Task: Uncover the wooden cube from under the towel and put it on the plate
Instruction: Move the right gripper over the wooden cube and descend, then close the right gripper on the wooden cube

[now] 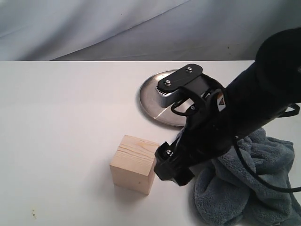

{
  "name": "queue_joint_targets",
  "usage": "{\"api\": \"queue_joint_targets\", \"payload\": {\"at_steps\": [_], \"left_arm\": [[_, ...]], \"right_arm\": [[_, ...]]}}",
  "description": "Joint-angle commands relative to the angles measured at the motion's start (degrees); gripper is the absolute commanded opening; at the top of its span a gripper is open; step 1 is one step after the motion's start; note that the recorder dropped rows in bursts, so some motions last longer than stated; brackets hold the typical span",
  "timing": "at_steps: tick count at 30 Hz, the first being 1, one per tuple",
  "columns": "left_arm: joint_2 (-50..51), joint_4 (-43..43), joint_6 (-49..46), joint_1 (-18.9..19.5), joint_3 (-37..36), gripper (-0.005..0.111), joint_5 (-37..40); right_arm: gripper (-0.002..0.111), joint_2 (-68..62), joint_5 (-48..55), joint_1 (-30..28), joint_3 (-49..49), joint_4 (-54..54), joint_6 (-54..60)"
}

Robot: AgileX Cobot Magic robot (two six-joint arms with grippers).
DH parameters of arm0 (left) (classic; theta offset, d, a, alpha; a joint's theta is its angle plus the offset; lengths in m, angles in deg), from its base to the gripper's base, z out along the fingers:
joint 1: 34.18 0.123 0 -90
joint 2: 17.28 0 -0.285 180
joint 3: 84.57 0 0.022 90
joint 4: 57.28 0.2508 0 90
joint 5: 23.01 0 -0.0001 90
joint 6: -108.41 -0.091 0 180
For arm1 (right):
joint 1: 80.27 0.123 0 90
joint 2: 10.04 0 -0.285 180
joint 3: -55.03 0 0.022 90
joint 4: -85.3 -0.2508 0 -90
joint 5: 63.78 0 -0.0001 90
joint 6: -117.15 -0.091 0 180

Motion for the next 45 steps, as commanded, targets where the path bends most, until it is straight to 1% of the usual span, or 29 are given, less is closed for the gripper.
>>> {"api": "queue_joint_targets", "payload": {"at_steps": [1,6,10,12,16,20,24,30,38,45], "left_arm": [[-0.2,-0.1,0.1,-0.3,-0.3,0.0,-0.2],[-0.2,-0.1,0.1,-0.3,-0.3,0.0,-0.2],[-0.2,-0.1,0.1,-0.3,-0.3,0.0,-0.2],[-0.2,-0.1,0.1,-0.3,-0.3,0.0,-0.2],[-0.2,-0.1,0.1,-0.3,-0.3,0.0,-0.2],[-0.2,-0.1,0.1,-0.3,-0.3,0.0,-0.2],[-0.2,-0.1,0.1,-0.3,-0.3,0.0,-0.2],[-0.2,-0.1,0.1,-0.3,-0.3,0.0,-0.2],[-0.2,-0.1,0.1,-0.3,-0.3,0.0,-0.2],[-0.2,-0.1,0.1,-0.3,-0.3,0.0,-0.2]], "right_arm": [[0.099,-2.7,0.3,0.1,-3.6,-1.8,5.3],[0.099,-9.1,5.9,0.2,-11.3,-2.5,9.4],[0.099,-13.8,10.8,0.2,-16.9,-4.2,16.7],[0.099,-15.6,11.8,1.1,-18.9,-3.8,18.7],[0.099,-18.5,11.3,4.6,-22.7,-3.5,24.1],[0.099,-21.1,10.1,8.3,-25.0,0.2,24.1],[0.099,-22.5,9.8,10.0,-25.6,3.9,21.2],[0.099,-23.7,9.1,9.8,-25.6,7.7,15.2],[0.099,-25.7,7.1,9.7,-25.6,8.1,13.7],[0.099,-27.6,6.5,7.4,-25.6,7.9,13.1]]}}
